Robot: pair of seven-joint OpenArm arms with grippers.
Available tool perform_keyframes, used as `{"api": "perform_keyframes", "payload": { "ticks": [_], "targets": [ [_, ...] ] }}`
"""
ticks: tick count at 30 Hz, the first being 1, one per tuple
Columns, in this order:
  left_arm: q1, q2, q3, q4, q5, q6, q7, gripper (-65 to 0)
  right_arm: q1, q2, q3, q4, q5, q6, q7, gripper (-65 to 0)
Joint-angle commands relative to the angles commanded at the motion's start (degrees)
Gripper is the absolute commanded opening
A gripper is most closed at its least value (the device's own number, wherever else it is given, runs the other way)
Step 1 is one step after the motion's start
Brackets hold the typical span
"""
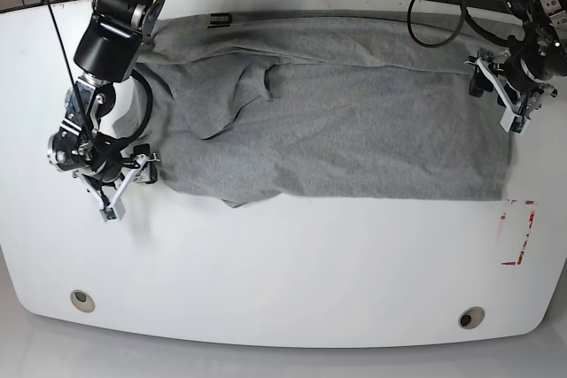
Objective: Fold the T-shirt properly
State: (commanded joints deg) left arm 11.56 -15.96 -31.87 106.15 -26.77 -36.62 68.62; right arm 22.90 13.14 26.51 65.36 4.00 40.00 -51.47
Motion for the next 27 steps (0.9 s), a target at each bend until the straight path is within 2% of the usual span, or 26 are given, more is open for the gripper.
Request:
{"api": "perform_keyframes", "payload": {
  "ticks": [8, 15, 18, 24, 27],
  "targets": [
    [-0.4, -0.2, -1.1, -0.1, 0.1, 0.0, 0.0, -32.2, 0.1, -0.1, 0.0, -5.0, -0.4, 0.00, 5.0, -25.4],
    [-4.0, -0.1, -4.2, -0.5, 0.3, 0.2, 0.0, -32.1, -2.3, 0.2, 0.0, -5.3, 0.1, 0.00, 4.0, -25.7],
    [-6.0, -0.1, -4.9, -1.1, 0.3, 2.2, 0.0, -31.9, -4.0, -0.1, 0.0, -2.1, 0.1, 0.00, 3.5, -25.7],
    [-13.5, -0.2, -4.9, -7.1, 0.3, 8.5, -0.3, -31.8, -7.0, -1.8, 0.0, 3.6, -0.4, 0.00, 1.8, -25.8],
    [-17.5, -0.3, -4.8, -11.3, 0.3, 11.4, -0.4, -31.7, -7.6, -1.9, 0.0, 3.9, -0.4, 0.00, 1.8, -29.8]
  ]
}}
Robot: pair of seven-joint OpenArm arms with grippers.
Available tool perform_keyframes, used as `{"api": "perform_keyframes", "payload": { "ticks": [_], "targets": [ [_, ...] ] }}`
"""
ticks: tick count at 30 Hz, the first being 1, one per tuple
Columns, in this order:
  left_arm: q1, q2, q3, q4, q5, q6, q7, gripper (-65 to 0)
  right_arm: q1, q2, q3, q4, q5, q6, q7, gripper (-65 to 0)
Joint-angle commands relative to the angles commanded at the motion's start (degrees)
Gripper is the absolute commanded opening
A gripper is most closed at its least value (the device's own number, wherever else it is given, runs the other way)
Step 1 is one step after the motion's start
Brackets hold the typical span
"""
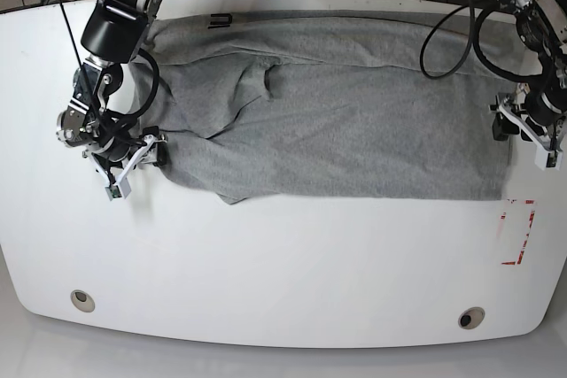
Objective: Fold the T-shirt properly
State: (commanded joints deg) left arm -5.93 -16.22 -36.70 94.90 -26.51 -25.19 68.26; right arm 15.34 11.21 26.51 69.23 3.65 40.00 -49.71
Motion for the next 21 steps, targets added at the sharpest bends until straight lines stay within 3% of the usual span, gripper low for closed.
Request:
{"api": "perform_keyframes", "payload": {
  "ticks": [5, 8, 11, 21],
  "targets": [
    [-7.7, 0.0, 0.0, -8.9, 1.0, 5.8, -1.6, -28.5, -0.2, 0.0, -0.1, 0.0, 0.0, 0.00, 0.1, -49.9],
    [-11.3, 0.0, 0.5, -14.2, 4.0, 8.4, -6.0, -20.4, -0.2, 0.0, -0.1, 0.0, 0.0, 0.00, 0.1, -61.2],
    [-13.5, 0.0, 2.7, -18.8, 7.0, 8.6, -10.9, -13.6, -0.2, 0.0, -0.1, 0.0, 0.0, 0.00, 0.1, -60.9],
    [-18.5, -0.4, 6.1, -34.9, 14.0, 8.6, -22.9, -13.1, -0.3, 0.1, -0.1, 0.0, 0.0, 0.00, 0.1, -60.9]
  ]
}}
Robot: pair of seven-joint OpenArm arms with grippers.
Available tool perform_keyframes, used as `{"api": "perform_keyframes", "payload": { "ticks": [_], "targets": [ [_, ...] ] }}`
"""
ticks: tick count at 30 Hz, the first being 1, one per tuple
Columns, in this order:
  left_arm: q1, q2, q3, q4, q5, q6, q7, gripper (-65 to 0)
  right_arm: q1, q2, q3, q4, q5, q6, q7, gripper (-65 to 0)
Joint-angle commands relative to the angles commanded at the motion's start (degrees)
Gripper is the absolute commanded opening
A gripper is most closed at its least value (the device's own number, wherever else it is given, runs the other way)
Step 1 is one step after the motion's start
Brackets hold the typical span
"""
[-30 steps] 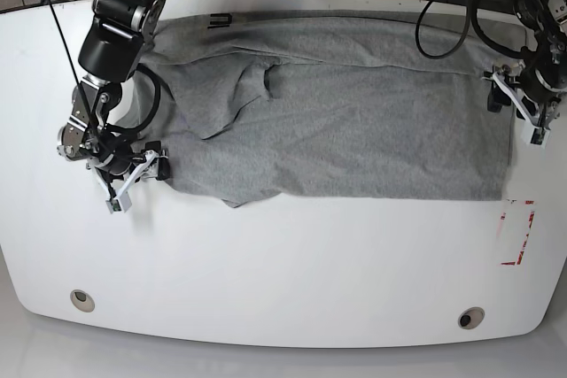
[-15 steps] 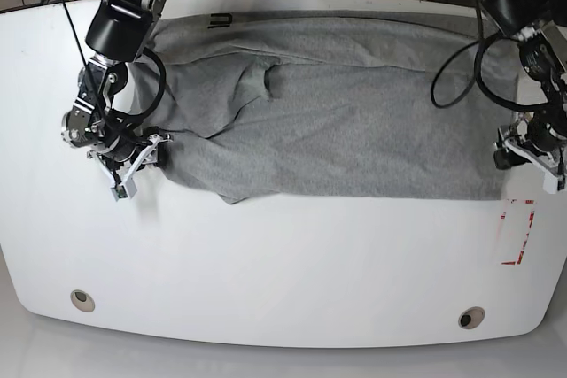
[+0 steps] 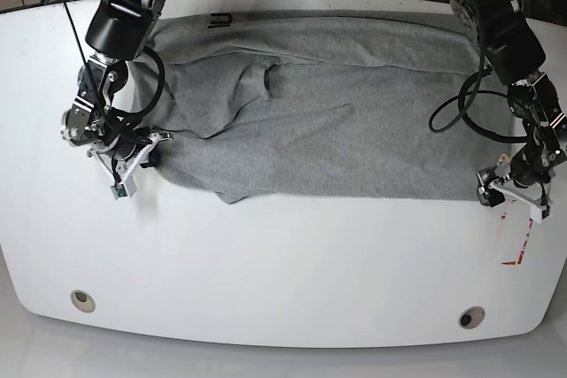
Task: Fold the T-shirt properly
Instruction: 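Move the left gripper along the shirt side and grasp the hem corner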
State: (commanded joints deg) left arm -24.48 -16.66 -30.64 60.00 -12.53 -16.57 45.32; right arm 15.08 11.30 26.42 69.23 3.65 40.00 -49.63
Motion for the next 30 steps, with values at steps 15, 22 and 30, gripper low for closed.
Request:
{"api": "perform_keyframes", "payload": {
  "ticks": [15, 22, 30],
  "targets": [
    [-2.4, -4.7, 3.9, -14.4, 4.0, -0.1, -9.1, -12.9, 0.0, 0.1, 0.0, 0.0, 0.3, 0.00, 0.0, -60.9],
    [-2.4, -4.3, 5.7, -15.4, 3.9, -0.2, -9.1, -12.9, 0.0, -0.2, 0.0, 0.0, 0.4, 0.00, 0.0, -60.9],
    [-2.5, -1.0, 7.9, -14.9, 3.9, -0.2, -7.8, -13.3, 0.0, -0.3, 0.0, 0.0, 0.4, 0.00, 0.0, -60.7]
  ]
}}
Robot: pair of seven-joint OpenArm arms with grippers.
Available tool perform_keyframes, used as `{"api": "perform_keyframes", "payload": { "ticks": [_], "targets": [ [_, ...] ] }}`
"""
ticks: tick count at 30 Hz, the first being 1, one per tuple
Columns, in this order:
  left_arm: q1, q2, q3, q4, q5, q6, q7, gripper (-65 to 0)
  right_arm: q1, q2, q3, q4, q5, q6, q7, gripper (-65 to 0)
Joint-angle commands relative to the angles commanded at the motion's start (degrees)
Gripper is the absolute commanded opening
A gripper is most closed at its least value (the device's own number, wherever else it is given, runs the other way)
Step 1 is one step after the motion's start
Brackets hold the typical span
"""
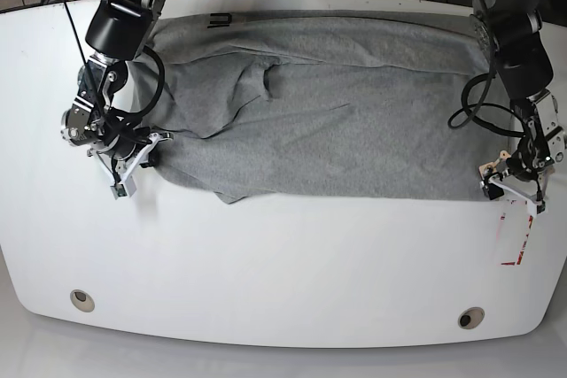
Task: Fold the T-shirt properly
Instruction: 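Move the left gripper along the shirt side and grasp the hem corner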
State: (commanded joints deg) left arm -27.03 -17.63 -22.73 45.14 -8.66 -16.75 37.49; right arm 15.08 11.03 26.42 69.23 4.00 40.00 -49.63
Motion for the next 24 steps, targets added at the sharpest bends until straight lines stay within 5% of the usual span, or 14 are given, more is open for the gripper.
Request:
{"api": "perform_keyframes", "payload": {
  "ticks": [4, 10, 24],
  "targets": [
    [-0.1, 1.3, 0.2, 0.0, -0.1, 0.0, 0.5, -24.2, 0.0, 0.0, 0.0, 0.0, 0.0, 0.00, 0.1, -60.7],
    [-0.1, 2.1, 0.4, 0.0, -0.1, -0.1, 0.4, -52.2, 0.0, 0.2, 0.0, 0.0, -0.2, 0.00, 0.1, -60.7],
    [1.8, 2.1, -0.1, 10.5, -0.1, -0.1, 1.0, -61.1, 1.8, 1.3, -0.1, 1.6, -0.4, 0.00, 0.0, -65.0]
  ]
}}
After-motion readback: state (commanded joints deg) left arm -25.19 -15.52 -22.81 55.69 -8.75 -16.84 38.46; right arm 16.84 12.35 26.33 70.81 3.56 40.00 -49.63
